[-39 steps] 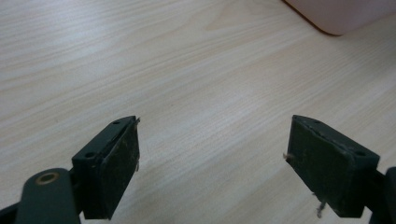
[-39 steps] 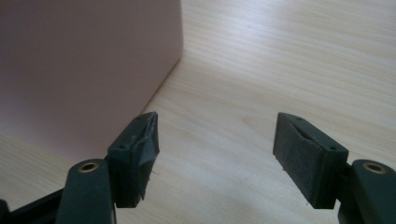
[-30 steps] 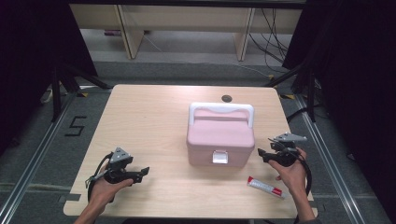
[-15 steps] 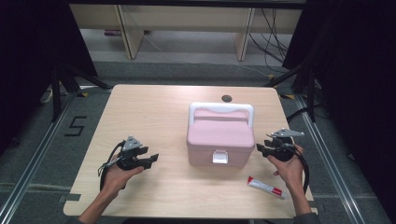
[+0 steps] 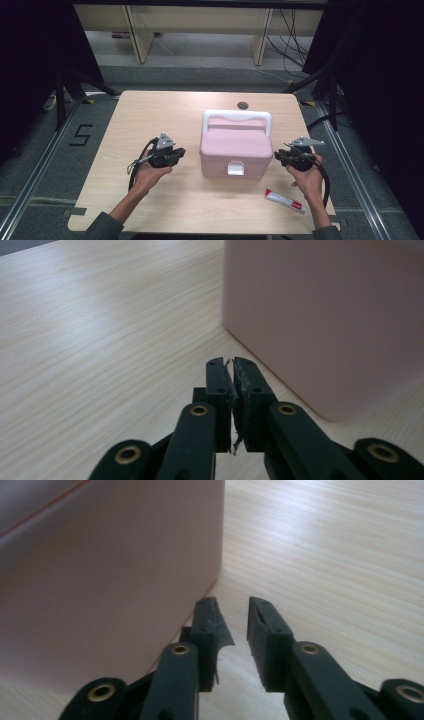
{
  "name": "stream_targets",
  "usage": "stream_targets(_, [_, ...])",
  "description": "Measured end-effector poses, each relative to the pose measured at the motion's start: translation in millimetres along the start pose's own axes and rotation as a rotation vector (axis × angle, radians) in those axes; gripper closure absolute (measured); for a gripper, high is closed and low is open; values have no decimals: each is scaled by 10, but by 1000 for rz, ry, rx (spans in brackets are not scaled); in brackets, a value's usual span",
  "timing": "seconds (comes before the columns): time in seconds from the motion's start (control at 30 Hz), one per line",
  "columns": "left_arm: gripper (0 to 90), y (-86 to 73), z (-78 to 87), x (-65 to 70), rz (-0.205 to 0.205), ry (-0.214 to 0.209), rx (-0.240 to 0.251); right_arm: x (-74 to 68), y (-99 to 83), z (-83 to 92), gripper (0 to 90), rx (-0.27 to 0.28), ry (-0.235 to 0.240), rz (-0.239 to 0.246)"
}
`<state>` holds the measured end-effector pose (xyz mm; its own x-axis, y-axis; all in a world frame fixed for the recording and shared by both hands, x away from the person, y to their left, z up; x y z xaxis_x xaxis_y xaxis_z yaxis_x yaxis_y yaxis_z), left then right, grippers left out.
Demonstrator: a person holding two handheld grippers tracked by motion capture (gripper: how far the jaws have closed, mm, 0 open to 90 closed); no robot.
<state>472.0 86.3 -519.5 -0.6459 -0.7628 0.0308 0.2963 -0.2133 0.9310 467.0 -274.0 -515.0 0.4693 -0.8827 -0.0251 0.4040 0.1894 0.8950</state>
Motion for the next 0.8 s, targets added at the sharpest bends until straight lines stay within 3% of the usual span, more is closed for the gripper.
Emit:
stream_targets(0.1, [892,16,-96,59,18,-17,5,-28,16,-28,795,1,35,8])
stream_targets(0.13, [894,21,-111,69,13,-18,4,-62,24,-18,808,-10,22,-13])
stream_targets(0.23, [896,54,-183,110,8,-25,14,-61,62,-43,835,1,36,35])
stream_targets(0.27, [896,57,-200,115,4,-34,12,-81,70,-51,842,-7,50,40])
stream_targets(0.3, [896,70,-248,137,26,-26,28,-96,70,-61,843,-9,53,35])
stream_targets(0.33, [896,62,-258,134,15,-34,15,-94,85,-82,847,11,41,55])
stream_targets(0.37, [897,68,-296,151,29,-30,30,-117,90,-89,849,9,43,38])
stream_targets(0.4, [897,57,-307,155,17,-44,13,-110,100,-109,852,20,47,69])
stream_targets(0.43, [897,56,-327,173,18,-47,14,-147,101,-105,859,10,50,41])
stream_targets(0.6, [897,79,-353,266,30,-94,20,-209,102,-124,893,5,74,50])
stream_targets(0.67, [897,86,-349,281,22,-82,20,-226,104,-123,900,16,90,31])
stream_targets(0.77, [898,83,-320,279,48,-91,23,-254,96,-126,900,29,112,21])
stream_targets(0.8, [898,70,-280,261,26,-89,9,-270,96,-131,900,32,119,20])
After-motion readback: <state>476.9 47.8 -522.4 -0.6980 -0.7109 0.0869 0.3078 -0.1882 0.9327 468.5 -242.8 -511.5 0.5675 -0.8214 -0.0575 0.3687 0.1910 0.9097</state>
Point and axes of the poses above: each handheld gripper's, and its own axes: z roughly backward along the jaws, y roughly out of its top, x roughly to its right, the point moved 8 cm from there along -z, roughly forward along the jaws, and after that the axes turned 14 degrees about x, right-handed, at the moved point
